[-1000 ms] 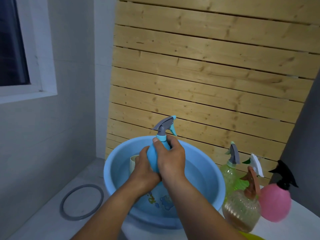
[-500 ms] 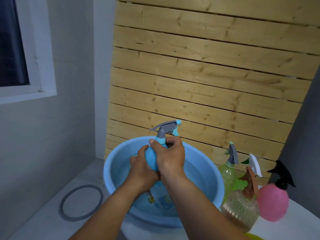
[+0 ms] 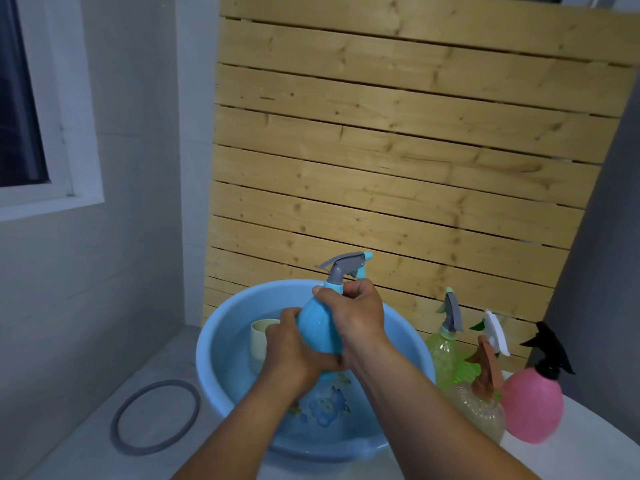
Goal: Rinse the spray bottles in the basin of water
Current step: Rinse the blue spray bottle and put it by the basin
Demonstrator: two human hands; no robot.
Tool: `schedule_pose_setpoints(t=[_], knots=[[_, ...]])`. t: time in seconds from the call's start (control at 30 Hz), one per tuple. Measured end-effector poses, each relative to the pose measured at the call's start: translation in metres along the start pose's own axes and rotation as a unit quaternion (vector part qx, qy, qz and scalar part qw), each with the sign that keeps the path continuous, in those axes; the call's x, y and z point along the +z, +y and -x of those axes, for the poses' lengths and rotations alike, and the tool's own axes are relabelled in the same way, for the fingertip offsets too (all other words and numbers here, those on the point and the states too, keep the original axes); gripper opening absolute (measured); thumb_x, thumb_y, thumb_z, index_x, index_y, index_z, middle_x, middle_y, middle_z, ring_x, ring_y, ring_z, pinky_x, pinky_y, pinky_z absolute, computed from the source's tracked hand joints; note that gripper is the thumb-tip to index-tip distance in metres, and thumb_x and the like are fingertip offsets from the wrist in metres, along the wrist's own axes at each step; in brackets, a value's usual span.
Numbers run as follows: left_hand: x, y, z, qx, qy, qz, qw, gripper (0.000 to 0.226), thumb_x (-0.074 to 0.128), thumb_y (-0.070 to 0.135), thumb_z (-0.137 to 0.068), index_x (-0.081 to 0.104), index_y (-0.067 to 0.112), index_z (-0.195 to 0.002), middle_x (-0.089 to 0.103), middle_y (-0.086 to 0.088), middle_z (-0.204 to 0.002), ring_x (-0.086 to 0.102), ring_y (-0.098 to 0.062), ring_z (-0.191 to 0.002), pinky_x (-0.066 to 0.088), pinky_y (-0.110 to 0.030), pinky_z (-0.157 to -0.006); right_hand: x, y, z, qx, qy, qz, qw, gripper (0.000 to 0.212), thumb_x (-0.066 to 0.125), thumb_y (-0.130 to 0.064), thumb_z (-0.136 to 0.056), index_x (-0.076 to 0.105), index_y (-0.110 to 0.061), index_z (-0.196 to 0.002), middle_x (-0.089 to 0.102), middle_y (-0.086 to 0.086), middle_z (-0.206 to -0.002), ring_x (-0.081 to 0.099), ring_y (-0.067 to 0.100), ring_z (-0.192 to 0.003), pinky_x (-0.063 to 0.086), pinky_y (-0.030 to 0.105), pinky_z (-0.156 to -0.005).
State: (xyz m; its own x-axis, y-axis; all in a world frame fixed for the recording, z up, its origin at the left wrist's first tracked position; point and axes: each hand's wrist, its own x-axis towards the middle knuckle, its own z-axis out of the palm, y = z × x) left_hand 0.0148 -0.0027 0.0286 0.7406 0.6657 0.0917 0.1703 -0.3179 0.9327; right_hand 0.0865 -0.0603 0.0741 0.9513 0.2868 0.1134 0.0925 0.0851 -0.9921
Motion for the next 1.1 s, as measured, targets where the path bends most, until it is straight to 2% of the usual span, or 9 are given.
schedule_pose_setpoints(t=[0.1, 0.2, 0.37, 0.5, 0.63, 0.73, 0.83, 0.93, 1.1], knots=[[0.018, 0.005, 0.01, 0.028, 0.103, -0.056, 0.993, 0.073, 0.082, 0.026, -0.067, 0.039, 0.017, -0.125, 0.056, -0.008, -0.117, 0.047, -0.028, -0.11, 0.046, -0.04, -0.088, 0.006, 0.004, 0.002, 0.001, 0.047, -0.017, 0.999, 0.035, 0.083, -0.025, -0.073, 0.048, -0.019, -0.077, 0.057, -0.002, -0.071, 0.057, 0.016, -0.061, 0.047, 0.03, -0.058], [0.025, 0.004, 0.013, 0.016, 0.092, -0.033, 0.995, 0.075, 0.078, 0.027, -0.071, 0.032, 0.019, -0.129, 0.052, -0.006, -0.114, 0.04, -0.027, -0.111, 0.042, -0.037, -0.086, 0.003, -0.001, -0.001, -0.002, 0.046, -0.015, 0.999, 0.034, 0.083, -0.023, -0.073, 0.049, -0.019, -0.077, 0.057, -0.003, -0.069, 0.056, 0.015, -0.06, 0.046, 0.029, -0.057], [0.001, 0.0, 0.004, -0.042, -0.07, 0.193, 0.978, 0.094, 0.088, 0.033, -0.042, 0.05, 0.023, -0.127, 0.06, -0.004, -0.121, 0.065, -0.024, -0.107, 0.055, -0.044, -0.092, -0.02, -0.015, -0.008, -0.006, -0.037, -0.051, 0.998, 0.031, 0.083, -0.013, -0.074, 0.052, -0.014, -0.078, 0.059, 0.0, -0.063, 0.057, 0.012, -0.05, 0.047, 0.023, -0.048], [-0.022, -0.003, -0.003, -0.106, -0.245, 0.375, 0.888, 0.085, 0.088, 0.017, -0.055, 0.053, 0.019, -0.132, 0.068, -0.013, -0.123, 0.067, -0.029, -0.111, 0.056, -0.043, -0.089, -0.031, -0.024, -0.01, 0.005, -0.147, -0.076, 0.986, 0.029, 0.081, -0.01, -0.076, 0.055, -0.011, -0.088, 0.066, 0.003, -0.069, 0.064, 0.014, -0.059, 0.054, 0.028, -0.055], [-0.038, -0.006, -0.009, -0.125, -0.346, 0.421, 0.829, 0.066, 0.08, 0.011, -0.072, 0.056, 0.008, -0.134, 0.06, -0.022, -0.132, 0.059, -0.037, -0.122, 0.051, -0.05, -0.099, -0.034, -0.025, -0.013, 0.021, -0.224, -0.092, 0.97, 0.031, 0.079, -0.01, -0.077, 0.059, -0.008, -0.101, 0.072, 0.015, -0.1, 0.068, 0.021, -0.081, 0.057, 0.04, -0.079], [-0.036, -0.004, -0.007, -0.11, -0.329, 0.385, 0.855, 0.063, 0.084, 0.01, -0.071, 0.059, 0.006, -0.129, 0.065, -0.021, -0.125, 0.065, -0.034, -0.113, 0.058, -0.044, -0.083, -0.031, -0.024, -0.013, 0.027, -0.223, -0.075, 0.972, 0.025, 0.081, -0.013, -0.074, 0.062, -0.012, -0.09, 0.071, 0.008, -0.088, 0.067, 0.018, -0.076, 0.058, 0.035, -0.07], [-0.019, -0.004, -0.001, -0.113, -0.159, 0.296, 0.935, 0.093, 0.098, 0.017, -0.048, 0.048, 0.016, -0.127, 0.067, -0.011, -0.116, 0.071, -0.028, -0.097, 0.059, -0.036, -0.068, -0.021, -0.02, -0.009, 0.008, -0.137, -0.019, 0.99, 0.029, 0.087, -0.016, -0.067, 0.059, -0.016, -0.075, 0.064, -0.003, -0.066, 0.062, 0.011, -0.058, 0.049, 0.023, -0.05], [0.002, 0.0, 0.006, -0.066, 0.0, 0.158, 0.985, 0.096, 0.094, 0.033, -0.042, 0.038, 0.02, -0.119, 0.058, -0.006, -0.116, 0.063, -0.024, -0.1, 0.057, -0.04, -0.079, -0.007, -0.011, -0.004, 0.014, -0.035, 0.014, 0.999, 0.035, 0.088, -0.019, -0.066, 0.054, -0.016, -0.075, 0.06, -0.002, -0.066, 0.059, 0.015, -0.059, 0.049, 0.028, -0.054], [0.001, 0.002, 0.011, -0.029, -0.051, 0.188, 0.98, 0.096, 0.088, 0.043, -0.045, 0.043, 0.035, -0.129, 0.059, 0.002, -0.122, 0.063, -0.019, -0.106, 0.057, -0.041, -0.088, -0.015, -0.019, -0.007, 0.002, -0.073, -0.012, 0.997, 0.022, 0.083, -0.018, -0.075, 0.063, -0.014, -0.084, 0.065, -0.001, -0.07, 0.064, 0.012, -0.059, 0.05, 0.024, -0.051]])
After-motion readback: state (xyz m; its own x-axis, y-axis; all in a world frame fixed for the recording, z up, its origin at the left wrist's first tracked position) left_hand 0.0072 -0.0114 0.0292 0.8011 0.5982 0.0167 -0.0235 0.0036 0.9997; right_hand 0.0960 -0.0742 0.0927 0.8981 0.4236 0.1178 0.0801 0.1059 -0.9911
